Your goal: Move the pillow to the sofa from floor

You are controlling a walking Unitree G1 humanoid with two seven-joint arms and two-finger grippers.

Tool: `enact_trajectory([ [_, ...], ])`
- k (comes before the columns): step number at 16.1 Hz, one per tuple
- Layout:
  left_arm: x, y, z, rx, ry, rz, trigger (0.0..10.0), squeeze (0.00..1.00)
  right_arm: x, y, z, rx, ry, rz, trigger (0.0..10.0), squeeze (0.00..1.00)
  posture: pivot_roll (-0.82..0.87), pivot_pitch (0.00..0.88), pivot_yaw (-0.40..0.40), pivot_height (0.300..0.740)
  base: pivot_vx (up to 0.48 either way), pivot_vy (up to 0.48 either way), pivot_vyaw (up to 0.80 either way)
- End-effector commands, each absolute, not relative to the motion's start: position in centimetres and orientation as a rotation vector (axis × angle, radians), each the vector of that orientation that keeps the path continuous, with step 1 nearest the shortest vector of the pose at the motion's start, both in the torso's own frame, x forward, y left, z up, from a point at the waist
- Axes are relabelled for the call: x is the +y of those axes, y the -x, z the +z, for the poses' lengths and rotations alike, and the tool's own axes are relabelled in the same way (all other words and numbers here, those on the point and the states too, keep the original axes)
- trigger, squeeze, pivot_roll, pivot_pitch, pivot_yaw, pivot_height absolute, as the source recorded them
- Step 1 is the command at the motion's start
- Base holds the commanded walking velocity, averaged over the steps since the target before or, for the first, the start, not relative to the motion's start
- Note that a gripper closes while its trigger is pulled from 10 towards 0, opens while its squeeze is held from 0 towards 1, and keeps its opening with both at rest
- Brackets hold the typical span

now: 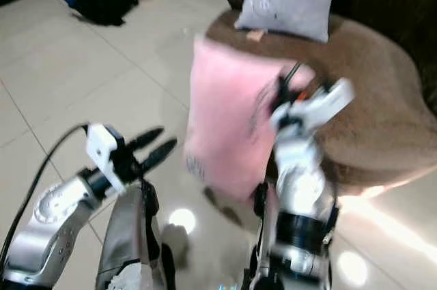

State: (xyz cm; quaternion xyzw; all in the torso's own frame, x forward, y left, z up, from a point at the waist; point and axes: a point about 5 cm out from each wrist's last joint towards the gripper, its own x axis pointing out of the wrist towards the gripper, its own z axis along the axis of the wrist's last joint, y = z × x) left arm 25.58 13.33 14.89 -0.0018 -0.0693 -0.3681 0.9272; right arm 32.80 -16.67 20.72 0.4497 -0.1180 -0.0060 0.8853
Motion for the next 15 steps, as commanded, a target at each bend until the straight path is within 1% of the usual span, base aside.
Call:
enact_trajectory([
  [1, 13.6, -25.9, 16.1, -0.19, -0.006, -0.724, 10.0, 0.0, -18.4, -31.9, 24.0, -0.41, -0.881, -0.065, 0.0, 0.0, -0.02, 0.0, 0.056, 0.477, 0.0, 0.0, 0.0],
  [2, 13.3, -26.8, 17.2, -0.209, -0.029, -0.701, 10.0, 0.0, -19.8, -31.3, 25.9, -0.458, -0.797, -0.128, 0.0, 0.0, -0.03, 0.0, 0.064, 0.477, 0.0, 0.0, 0.0],
  [3, 13.0, -27.2, 17.6, -0.211, -0.046, -0.688, 10.0, 0.0, -20.3, -31.0, 26.7, -0.464, -0.751, -0.155, 2.6, 0.0, -0.03, 0.0, 0.065, 0.477, 0.0, 0.0, 0.0],
  [4, 12.6, -27.8, 18.3, -0.224, -0.063, -0.671, 10.0, 0.0, -20.9, -30.4, 28.0, -0.494, -0.683, -0.167, 10.0, 0.0, -0.04, 0.0, 0.07, 0.477, 0.0, 0.0, 0.0],
  [5, 12.4, -28.1, 18.8, -0.248, -0.065, -0.652, 10.0, 0.0, -21.1, -30.0, 28.4, -0.512, -0.622, -0.173, 10.0, 0.0, -0.04, 0.0, 0.072, 0.477, 0.0, 0.0, 0.0],
  [6, 12.3, -28.3, 19.3, -0.27, -0.058, -0.614, 10.0, 0.0, -21.5, -29.9, 27.9, -0.488, -0.609, -0.216, 10.0, 0.0, -0.03, 0.0, 0.071, 0.487, 0.0, 0.0, 0.0],
  [7, 12.7, -28.8, 19.0, -0.226, -0.11, -0.54, 10.0, 0.0, -21.7, -29.9, 27.2, -0.459, -0.605, -0.247, 10.0, 0.0, -0.03, 0.0, 0.069, 0.497, 0.0, 0.0, 0.0],
  [8, 13.0, -29.0, 19.0, -0.239, -0.129, -0.508, 10.0, 0.0, -21.6, -29.9, 26.8, -0.444, -0.595, -0.255, 10.0, 0.0, -0.03, 0.0, 0.067, 0.502, 0.0, 0.0, 0.0],
  [9, 13.5, -29.2, 19.2, -0.248, -0.122, -0.442, 10.0, 0.0, -21.2, -29.9, 26.0, -0.396, -0.588, -0.264, 10.0, 0.0, -0.03, 0.0, 0.061, 0.517, 0.0, 0.0, 0.0],
  [12, 13.7, -29.1, 18.8, -0.229, -0.124, -0.389, 10.0, 0.0, -20.6, -30.3, 24.8, -0.329, -0.581, -0.265, 10.0, 0.0, -0.03, 0.0, 0.048, 0.542, 0.0, 0.0, 0.0],
  [15, 13.6, -29.0, 18.7, -0.231, -0.128, -0.372, 10.0, 0.0, -20.3, -30.7, 24.8, -0.311, -0.567, -0.26, 10.0, 0.0, -0.03, 0.0, 0.042, 0.562, 0.0, 0.0, 0.0],
])
